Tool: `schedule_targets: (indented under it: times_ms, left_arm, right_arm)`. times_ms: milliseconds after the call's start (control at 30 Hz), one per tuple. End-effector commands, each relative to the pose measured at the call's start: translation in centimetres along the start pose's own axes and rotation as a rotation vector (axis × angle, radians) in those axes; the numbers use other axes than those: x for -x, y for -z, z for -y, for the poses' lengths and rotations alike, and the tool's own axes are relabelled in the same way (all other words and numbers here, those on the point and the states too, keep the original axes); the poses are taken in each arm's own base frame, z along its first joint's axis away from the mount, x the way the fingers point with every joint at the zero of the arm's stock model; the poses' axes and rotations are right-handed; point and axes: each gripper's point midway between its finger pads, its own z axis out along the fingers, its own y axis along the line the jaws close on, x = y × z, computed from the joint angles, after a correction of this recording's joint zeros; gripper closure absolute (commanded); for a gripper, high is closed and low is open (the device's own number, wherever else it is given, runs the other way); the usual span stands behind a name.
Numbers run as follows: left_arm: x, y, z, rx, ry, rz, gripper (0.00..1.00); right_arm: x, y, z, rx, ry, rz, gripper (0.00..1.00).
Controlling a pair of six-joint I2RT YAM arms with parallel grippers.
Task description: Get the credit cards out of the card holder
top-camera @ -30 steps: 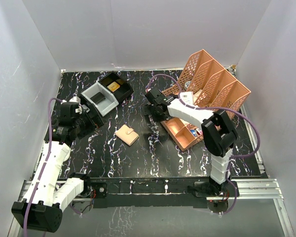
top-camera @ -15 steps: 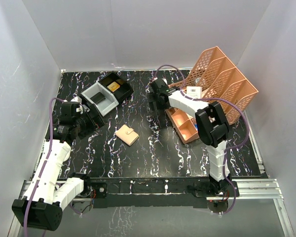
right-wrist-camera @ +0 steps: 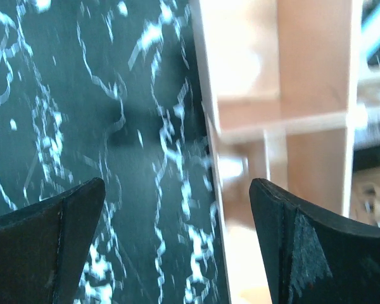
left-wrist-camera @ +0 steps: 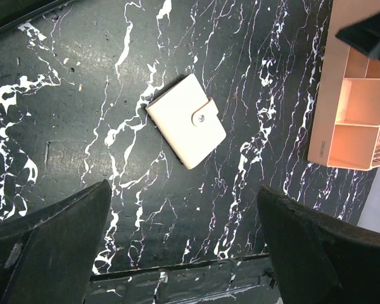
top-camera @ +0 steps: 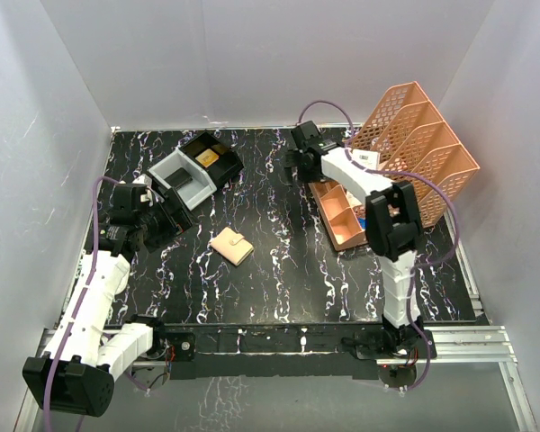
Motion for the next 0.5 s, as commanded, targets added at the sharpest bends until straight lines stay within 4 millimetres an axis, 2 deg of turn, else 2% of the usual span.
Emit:
schedule_targets:
  times_ms: [0,67,133,233,300,367,467]
  left_arm:
    - [0.3,0.8,0.8,-0.039,-0.008,0.008,0.01]
    - [0.3,0.8,0.8,-0.044,-0.017,0.007,0.01]
    - [0.4,0.8,1.0,-0.048,-0.025,0.007,0.01]
    - [0.7,0.8,1.2,-0.053,-0.037,0.008,0.01]
    - [0.9,0.8,1.4,-0.062,-0.043,0.010,0.01]
    - [0.9,0.8,1.6,-0.070,-0.047,0.009,0.01]
    - [0.9,0.7,1.8,-0.082,-0.046,0.004,0.01]
  right_arm:
    - [0.8,9.0,0.8,0.044,-0.096,0.115,0.02]
    - [-0.7,11.4,1.9,0.035,-0.141,0.144,0.02]
    - [-3.0,13.6,2.9,0.031,-0.182,0.132,0.02]
    - [-7.7,16.0,4.4,0.025,-0.245,0.101,0.02]
    - [-10.6,16.8,5.4,0.009,-0.284,0.076,0.02]
    - [-12.7,17.4,6.7,-0.040,-0.318,0.069,0.02]
    - [-14.1,17.4,8.1,-0.078,-0.346,0.071,0.02]
